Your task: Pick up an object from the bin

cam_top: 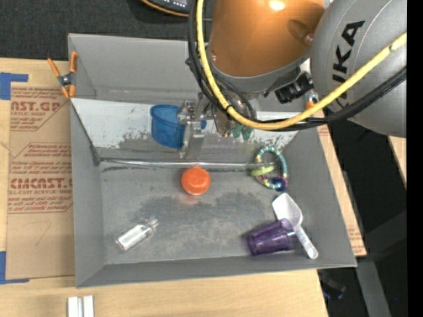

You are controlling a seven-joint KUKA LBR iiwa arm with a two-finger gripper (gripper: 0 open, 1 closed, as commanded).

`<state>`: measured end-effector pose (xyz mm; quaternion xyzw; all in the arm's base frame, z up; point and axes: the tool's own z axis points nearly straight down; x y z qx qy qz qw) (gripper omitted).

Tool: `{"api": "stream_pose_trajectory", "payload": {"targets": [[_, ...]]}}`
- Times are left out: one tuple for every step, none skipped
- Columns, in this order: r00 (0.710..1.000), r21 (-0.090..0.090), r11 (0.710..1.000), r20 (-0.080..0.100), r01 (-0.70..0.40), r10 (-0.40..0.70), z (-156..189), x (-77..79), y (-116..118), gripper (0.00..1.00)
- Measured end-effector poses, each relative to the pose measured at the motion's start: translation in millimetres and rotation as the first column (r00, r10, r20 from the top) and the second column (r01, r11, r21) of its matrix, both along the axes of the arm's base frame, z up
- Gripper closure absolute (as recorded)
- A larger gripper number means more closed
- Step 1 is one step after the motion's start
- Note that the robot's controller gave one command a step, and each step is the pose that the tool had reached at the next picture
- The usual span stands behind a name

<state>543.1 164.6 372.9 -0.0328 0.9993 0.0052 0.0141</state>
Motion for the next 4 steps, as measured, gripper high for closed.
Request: {"api": "stream_pose_trajectory", "payload": {"targets": [[0.999, -0.003, 0.999, -0.007, -0.036, 0.036, -116, 18.1, 6, 0.0], [1.0, -0.001, 1.0, -0.004, -0.01, 0.01, -86, 21.7, 22, 0.0], [0.999, -0.003, 0.999, -0.005, -0.042, 0.042, -121, 25.4, 9, 1.0], [0.999, -0.003, 0.999, -0.005, -0.042, 0.042, -121, 25.4, 9, 1.0]]}}
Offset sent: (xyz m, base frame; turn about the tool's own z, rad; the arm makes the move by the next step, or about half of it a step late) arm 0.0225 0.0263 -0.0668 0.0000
